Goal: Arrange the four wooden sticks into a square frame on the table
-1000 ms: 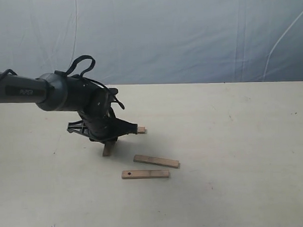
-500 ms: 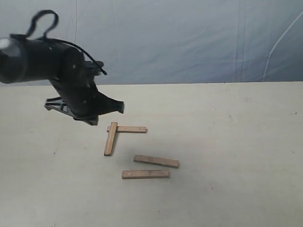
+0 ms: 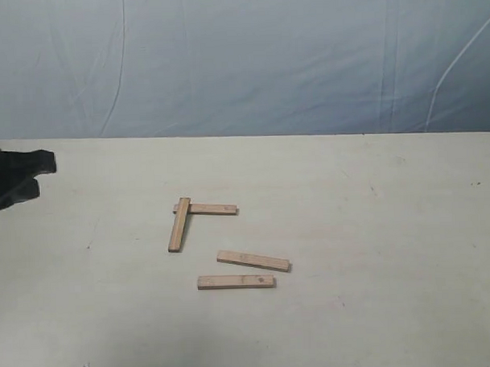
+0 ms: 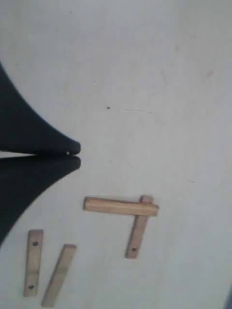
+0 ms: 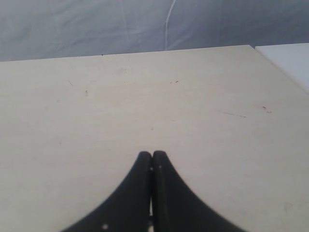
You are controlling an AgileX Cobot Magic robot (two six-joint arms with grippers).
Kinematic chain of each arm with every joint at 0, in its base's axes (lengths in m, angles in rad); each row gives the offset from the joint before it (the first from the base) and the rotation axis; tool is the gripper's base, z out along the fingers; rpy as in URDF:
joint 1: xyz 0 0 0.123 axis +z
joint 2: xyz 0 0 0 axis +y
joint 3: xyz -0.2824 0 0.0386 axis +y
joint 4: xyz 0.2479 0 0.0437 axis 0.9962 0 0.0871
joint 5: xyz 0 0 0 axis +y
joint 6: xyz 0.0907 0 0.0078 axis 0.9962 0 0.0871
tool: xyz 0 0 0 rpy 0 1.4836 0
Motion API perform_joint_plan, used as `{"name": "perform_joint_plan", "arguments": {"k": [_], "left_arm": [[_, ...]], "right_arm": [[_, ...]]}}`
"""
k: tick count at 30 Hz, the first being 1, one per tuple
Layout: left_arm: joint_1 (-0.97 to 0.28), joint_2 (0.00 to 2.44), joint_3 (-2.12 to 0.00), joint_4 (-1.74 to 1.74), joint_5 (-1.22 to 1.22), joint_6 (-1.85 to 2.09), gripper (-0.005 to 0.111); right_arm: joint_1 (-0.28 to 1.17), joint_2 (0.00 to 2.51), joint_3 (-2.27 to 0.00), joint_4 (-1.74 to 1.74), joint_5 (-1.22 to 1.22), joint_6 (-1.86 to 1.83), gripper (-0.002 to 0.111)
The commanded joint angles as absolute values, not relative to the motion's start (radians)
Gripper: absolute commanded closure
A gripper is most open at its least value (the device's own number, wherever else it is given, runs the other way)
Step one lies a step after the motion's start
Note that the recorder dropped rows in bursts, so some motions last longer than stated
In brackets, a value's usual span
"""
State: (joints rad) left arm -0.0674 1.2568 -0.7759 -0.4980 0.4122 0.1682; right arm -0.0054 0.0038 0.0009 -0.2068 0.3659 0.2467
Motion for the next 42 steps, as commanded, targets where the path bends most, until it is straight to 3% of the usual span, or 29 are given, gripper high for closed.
{"name": "perform_joint_plan", "arguments": {"k": [1, 10, 12, 15, 19, 24, 32, 38, 42], "left_arm": [[-0.083, 0.98, -0.608, -0.549, 0.264, 0.183, 0.107], [-0.092, 0.264, -0.289, -0.582, 0.198, 0.186, 0.107], [-0.092, 0.123, -0.199, -0.582, 0.17, 0.194, 0.107], [-0.092, 0.0, -0.069, -0.589, 0.103, 0.2, 0.107], [-0.092, 0.0, 0.0, -0.551, 0.046, 0.228, 0.107], [-0.092, 0.0, 0.0, -0.523, 0.062, 0.223, 0.107], [-0.092, 0.0, 0.0, -0.457, 0.089, 0.247, 0.107], [-0.092, 0.0, 0.0, -0.379, 0.056, 0.247, 0.107], [-0.092, 0.0, 0.0, -0.253, 0.043, 0.216, 0.107]], "right_arm": [[-0.01, 0.0, 0.0, -0.208, 0.357, 0.247, 0.109], [-0.01, 0.0, 0.0, -0.224, 0.299, 0.247, 0.109], [-0.01, 0.0, 0.0, -0.24, 0.181, 0.244, 0.109], [-0.01, 0.0, 0.0, -0.237, -0.211, 0.242, 0.109], [-0.01, 0.0, 0.0, -0.173, -0.662, 0.383, 0.109], [-0.01, 0.111, -0.133, -0.164, -0.636, 0.42, 0.109], [-0.01, 0.615, -0.411, -0.226, -0.914, 0.418, 0.109], [-0.01, 1.033, -0.641, -0.404, -0.914, 0.418, 0.109], [-0.007, 1.262, -0.804, -0.734, -0.579, 0.668, 0.109]]}}
